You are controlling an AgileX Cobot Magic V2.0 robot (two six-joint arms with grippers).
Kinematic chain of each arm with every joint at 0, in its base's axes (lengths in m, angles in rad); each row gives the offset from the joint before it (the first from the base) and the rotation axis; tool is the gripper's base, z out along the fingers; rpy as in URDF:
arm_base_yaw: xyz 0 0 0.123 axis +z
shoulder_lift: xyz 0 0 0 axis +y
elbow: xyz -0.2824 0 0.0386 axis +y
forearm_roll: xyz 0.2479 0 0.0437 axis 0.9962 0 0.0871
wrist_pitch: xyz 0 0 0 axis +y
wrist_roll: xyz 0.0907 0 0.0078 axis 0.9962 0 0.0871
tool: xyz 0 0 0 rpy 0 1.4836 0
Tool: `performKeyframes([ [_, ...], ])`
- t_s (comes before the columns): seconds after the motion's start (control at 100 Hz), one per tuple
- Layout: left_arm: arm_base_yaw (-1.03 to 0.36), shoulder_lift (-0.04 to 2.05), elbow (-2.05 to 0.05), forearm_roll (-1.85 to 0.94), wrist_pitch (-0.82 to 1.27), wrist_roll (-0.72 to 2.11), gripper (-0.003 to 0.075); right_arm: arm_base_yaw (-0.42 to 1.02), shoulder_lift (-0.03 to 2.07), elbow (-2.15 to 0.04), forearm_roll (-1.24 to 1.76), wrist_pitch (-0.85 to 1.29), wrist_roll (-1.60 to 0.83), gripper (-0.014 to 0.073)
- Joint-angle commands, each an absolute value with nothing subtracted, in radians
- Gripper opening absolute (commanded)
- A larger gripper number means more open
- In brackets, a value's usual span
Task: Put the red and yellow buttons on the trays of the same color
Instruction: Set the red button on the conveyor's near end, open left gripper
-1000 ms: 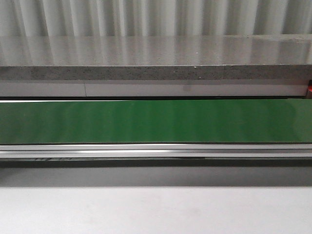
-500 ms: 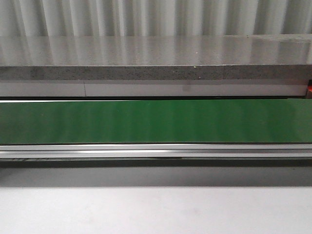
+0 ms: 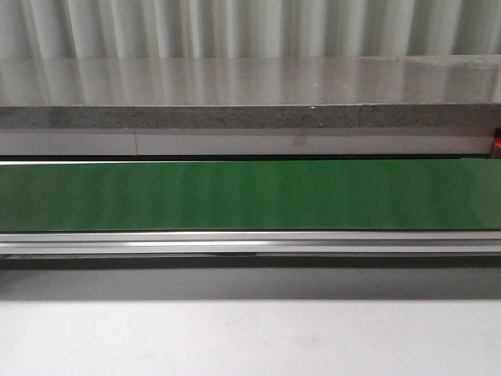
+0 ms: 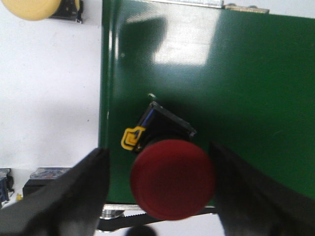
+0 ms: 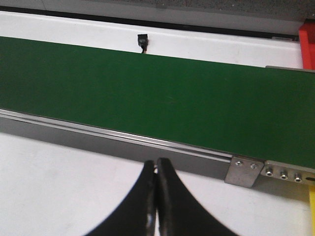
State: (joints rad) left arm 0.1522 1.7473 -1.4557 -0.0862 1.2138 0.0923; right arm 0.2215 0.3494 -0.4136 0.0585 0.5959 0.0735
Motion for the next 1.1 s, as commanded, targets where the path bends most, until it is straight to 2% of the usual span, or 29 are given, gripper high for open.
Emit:
performKeyframes([
  [0.0, 0.147, 1.703, -1.485, -0.125, 1.194, 0.094, 0.0568, 0.224, 0.356, -0.438, 0.061, 0.531, 0.067, -0.0066],
  [0.04, 0.147, 1.699, -1.485, -0.143, 1.187, 0.094, 0.0592, 0.224, 0.356, -0.438, 0.061, 0.531, 0.067, -0.0066],
  [0.25, 0.147, 1.620, -1.485, -0.286, 1.133, 0.141, 0.0589, 0.224, 0.356, -0.438, 0.061, 0.531, 0.067, -0.0066],
  [0.41, 0.156, 1.526, -1.480, -0.279, 1.182, 0.121, 0.0587, 0.224, 0.356, -0.438, 0.061, 0.531, 0.067, -0.0066],
  [0.56, 0.176, 1.450, -1.439, -0.163, 1.241, 0.059, 0.0587, 0.224, 0.356, -0.438, 0.061, 0.531, 0.067, -0.0066],
  [0.92, 0.344, 1.384, -1.194, -0.149, 1.231, 0.007, 0.0587, 0.224, 0.356, -0.438, 0.061, 0.531, 0.067, -0.0066],
  [1.09, 0.423, 1.391, -1.148, -0.149, 1.204, 0.005, 0.0585, 0.224, 0.356, -0.438, 0.061, 0.531, 0.067, -0.0066],
])
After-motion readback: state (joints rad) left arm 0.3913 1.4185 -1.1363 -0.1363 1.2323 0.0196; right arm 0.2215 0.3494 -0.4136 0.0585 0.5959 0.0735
